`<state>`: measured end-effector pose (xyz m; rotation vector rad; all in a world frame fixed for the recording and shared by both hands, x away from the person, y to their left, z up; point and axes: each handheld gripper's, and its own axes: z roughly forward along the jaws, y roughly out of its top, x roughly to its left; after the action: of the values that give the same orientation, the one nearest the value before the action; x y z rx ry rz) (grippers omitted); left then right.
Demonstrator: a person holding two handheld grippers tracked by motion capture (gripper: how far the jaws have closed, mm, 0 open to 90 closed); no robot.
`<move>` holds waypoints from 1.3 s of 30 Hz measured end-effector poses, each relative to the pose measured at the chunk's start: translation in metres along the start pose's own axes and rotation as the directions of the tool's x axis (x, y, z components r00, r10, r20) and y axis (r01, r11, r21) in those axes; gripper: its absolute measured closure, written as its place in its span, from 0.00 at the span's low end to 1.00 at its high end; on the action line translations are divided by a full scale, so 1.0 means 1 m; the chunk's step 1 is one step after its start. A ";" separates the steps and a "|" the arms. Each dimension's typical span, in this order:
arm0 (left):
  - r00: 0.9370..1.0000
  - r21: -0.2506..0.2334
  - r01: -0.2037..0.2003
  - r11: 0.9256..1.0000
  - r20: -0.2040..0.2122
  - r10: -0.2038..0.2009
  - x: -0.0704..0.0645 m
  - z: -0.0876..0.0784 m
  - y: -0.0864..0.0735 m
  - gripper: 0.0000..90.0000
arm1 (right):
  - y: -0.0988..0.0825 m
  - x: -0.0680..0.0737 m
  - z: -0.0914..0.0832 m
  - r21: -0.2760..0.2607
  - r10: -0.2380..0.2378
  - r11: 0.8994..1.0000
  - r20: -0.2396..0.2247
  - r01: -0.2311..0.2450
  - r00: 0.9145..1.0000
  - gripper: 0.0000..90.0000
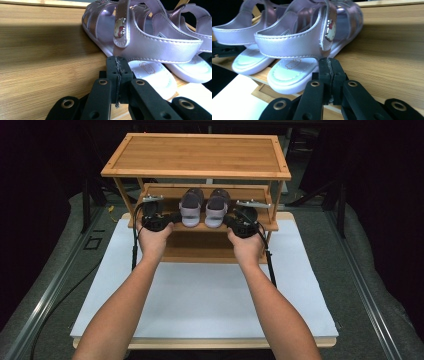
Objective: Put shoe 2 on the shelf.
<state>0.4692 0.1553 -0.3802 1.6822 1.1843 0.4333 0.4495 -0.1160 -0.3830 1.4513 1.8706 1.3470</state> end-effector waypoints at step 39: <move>1.000 0.030 -0.029 0.999 0.001 0.029 -0.004 0.023 0.012 1.00 | 0.017 -0.002 0.022 0.055 -0.089 0.995 0.011 0.088 0.996 1.00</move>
<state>0.4907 0.1395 -0.3790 1.7270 1.1729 0.4351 0.4764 -0.1086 -0.3783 1.3824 1.9529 1.2510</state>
